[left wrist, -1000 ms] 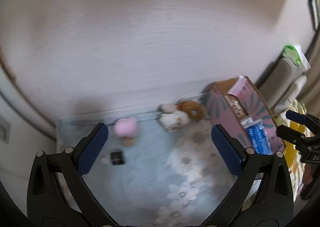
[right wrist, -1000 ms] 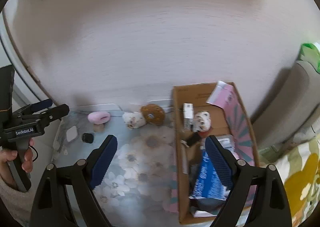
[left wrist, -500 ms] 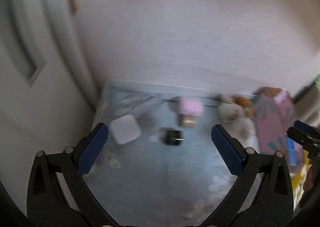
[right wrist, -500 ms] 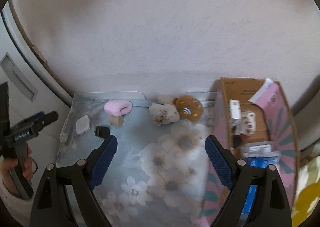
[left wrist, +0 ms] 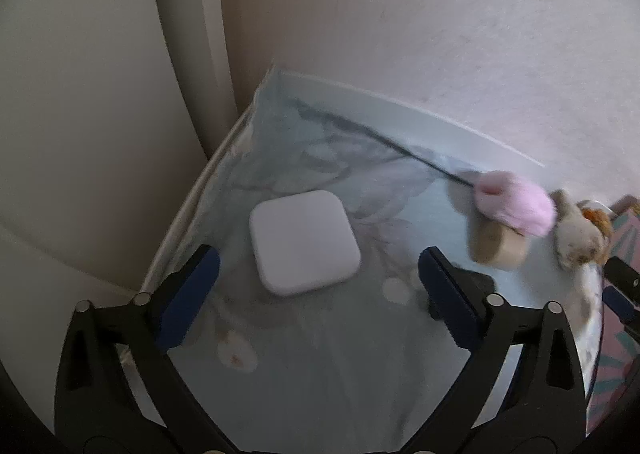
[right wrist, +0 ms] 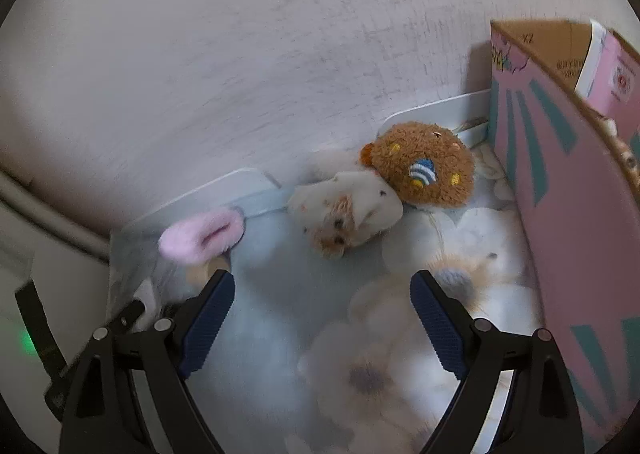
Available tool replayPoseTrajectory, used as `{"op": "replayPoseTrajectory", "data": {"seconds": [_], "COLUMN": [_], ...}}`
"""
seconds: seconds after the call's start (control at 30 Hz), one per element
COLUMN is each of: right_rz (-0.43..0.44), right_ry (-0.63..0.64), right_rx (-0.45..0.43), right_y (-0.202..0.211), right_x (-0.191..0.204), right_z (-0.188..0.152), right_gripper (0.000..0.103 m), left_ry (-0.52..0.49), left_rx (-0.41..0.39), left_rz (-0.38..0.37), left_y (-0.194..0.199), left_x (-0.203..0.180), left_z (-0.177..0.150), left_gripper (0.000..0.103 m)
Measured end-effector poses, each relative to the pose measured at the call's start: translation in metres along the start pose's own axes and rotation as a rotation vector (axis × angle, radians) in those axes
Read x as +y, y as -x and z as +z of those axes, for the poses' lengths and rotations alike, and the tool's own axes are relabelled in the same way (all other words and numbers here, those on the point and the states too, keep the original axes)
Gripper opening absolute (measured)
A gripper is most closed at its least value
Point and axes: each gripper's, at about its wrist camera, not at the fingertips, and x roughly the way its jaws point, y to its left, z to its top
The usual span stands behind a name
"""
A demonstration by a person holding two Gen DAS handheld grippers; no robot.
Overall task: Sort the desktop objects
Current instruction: 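Grasp the white square pad with the left tool while the right grasps the white plush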
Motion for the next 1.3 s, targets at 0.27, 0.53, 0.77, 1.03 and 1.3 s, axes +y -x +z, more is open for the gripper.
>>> {"op": "replayPoseTrajectory", "data": {"seconds": [0.27,0.53,0.77,1.03,1.3], "right_rz": [-0.011,-0.024,-0.032,-0.019,-0.015], "right_ry": [-0.143,-0.195,-0.154,-0.125,-0.032], "right_rx": [-0.049,-0.032,-0.043,-0.04,-0.063], "right_y": [-0.022,-0.037,-0.036,-0.035,-0.025], "right_x": [-0.01,-0.012,-0.005,-0.003,0.013], "right_z": [0.015,0.017,0.019,0.018,0.014], "right_gripper": [0.084,0.058,0.039,0.036,0.029], "left_ry": [-0.004,-0.003,-0.036,0.015,0.028], "left_rx": [-0.021,-0.045,-0.032,-0.031,-0.04], "left_rz": [0.028,0.077,0.111,0.111,0.086], "left_y": [-0.018,-0.02,-0.028,-0.032,-0.031], "left_x": [-0.001,-0.006,-0.017,-0.021,-0.018], "left_z": [0.0,-0.011,-0.024,-0.03,-0.04], "left_gripper": [0.093,0.088,0.074,0.074,0.063]}}
